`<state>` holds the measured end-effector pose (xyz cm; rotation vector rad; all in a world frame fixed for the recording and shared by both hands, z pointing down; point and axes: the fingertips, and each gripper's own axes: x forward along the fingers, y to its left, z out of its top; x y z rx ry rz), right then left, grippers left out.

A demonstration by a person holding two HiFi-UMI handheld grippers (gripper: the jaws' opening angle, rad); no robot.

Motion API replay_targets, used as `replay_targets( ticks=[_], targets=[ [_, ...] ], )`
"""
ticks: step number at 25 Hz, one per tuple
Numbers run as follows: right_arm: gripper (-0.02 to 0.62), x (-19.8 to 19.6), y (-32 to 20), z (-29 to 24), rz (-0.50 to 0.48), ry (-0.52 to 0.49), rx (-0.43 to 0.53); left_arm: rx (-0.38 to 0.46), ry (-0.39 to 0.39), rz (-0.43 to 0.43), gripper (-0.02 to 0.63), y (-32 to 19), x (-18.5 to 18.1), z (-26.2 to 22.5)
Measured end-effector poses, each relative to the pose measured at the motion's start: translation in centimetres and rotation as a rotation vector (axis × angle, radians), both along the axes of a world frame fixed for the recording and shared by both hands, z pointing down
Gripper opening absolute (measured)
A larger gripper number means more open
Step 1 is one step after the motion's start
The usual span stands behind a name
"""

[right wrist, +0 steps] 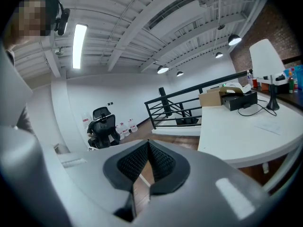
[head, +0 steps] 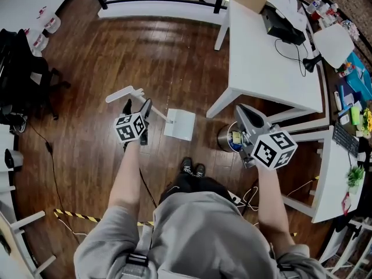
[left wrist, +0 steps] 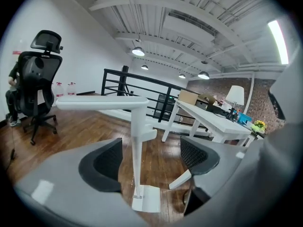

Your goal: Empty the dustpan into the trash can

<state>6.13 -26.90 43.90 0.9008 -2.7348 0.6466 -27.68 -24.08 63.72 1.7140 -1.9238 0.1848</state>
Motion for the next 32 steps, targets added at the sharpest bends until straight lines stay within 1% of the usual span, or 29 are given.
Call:
replay_targets(
  ticks=[3, 5, 8, 9, 10, 11, 13, 15, 17, 19, 21, 22, 24, 28, 32],
  targets=[
    [0.000, 1.3, -0.3, -0.3, 0.003, -0.041, 0.011, -0.030, 0.002, 0.016, 0.373, 0.9, 1.9, 0.4],
    [0.000, 1.6, 0.1, -0.4, -0.018, -0.059, 0.010, -0.044, -0.007, 0.039, 0.349, 2.1, 3.7, -0.3],
    [0.000, 2.5, 0.2, -0.7, -0.037, -0.088, 0.003, -0.008, -0.019, 0.072, 0.185, 4.0, 7.0, -3.0],
    [0.000, 2.8, -0.1, -1.0, -0.037, -0.099, 0.006, 0.009, -0.029, 0.096, 0.119, 4.4, 8.4, -4.0],
    [0.000, 3.1, -0.3, -1.1, -0.036, -0.104, 0.011, 0.021, -0.037, 0.136, 0.045, 4.8, 10.0, -4.9],
    [0.000, 3.3, -0.5, -1.0, -0.034, -0.099, 0.016, 0.027, -0.040, 0.190, 0.006, 5.3, 11.7, -5.6],
    [0.000, 3.9, -0.7, 0.4, -0.030, -0.060, 0.016, 0.033, -0.017, 0.316, 0.005, 6.6, 15.4, -6.4],
    [0.000, 5.4, -0.8, 3.1, -0.029, -0.005, -0.005, 0.040, 0.032, 0.422, 0.005, 7.9, 19.1, -6.4],
    [0.000, 7.1, -0.7, 6.0, -0.036, 0.033, -0.039, 0.048, 0.098, 0.490, 0.005, 8.4, 22.5, -5.8],
    [0.000, 8.5, -0.3, 8.6, -0.056, 0.062, -0.076, 0.063, 0.163, 0.537, 0.005, 7.9, 26.0, -5.8],
    [0.000, 9.7, -0.1, 10.0, -0.064, 0.093, -0.084, 0.094, 0.220, 0.579, 0.005, 6.8, 29.5, -6.7],
    [0.000, 10.1, -0.3, 9.8, -0.054, 0.093, -0.072, 0.117, 0.243, 0.605, 0.005, 6.1, 31.1, -7.7],
    [0.000, 10.8, -1.5, 7.6, -0.008, 0.053, -0.021, 0.168, 0.265, 0.670, 0.005, 4.6, 33.8, -10.0],
    [0.000, 11.5, -2.7, 1.0, 0.074, -0.026, 0.113, 0.262, 0.243, 0.790, 0.005, 1.7, 37.8, -14.9],
    [0.000, 12.8, -2.8, -3.0, 0.129, -0.068, 0.187, 0.342, 0.198, 0.859, 0.005, -0.9, 40.1, -19.2]
  ],
)
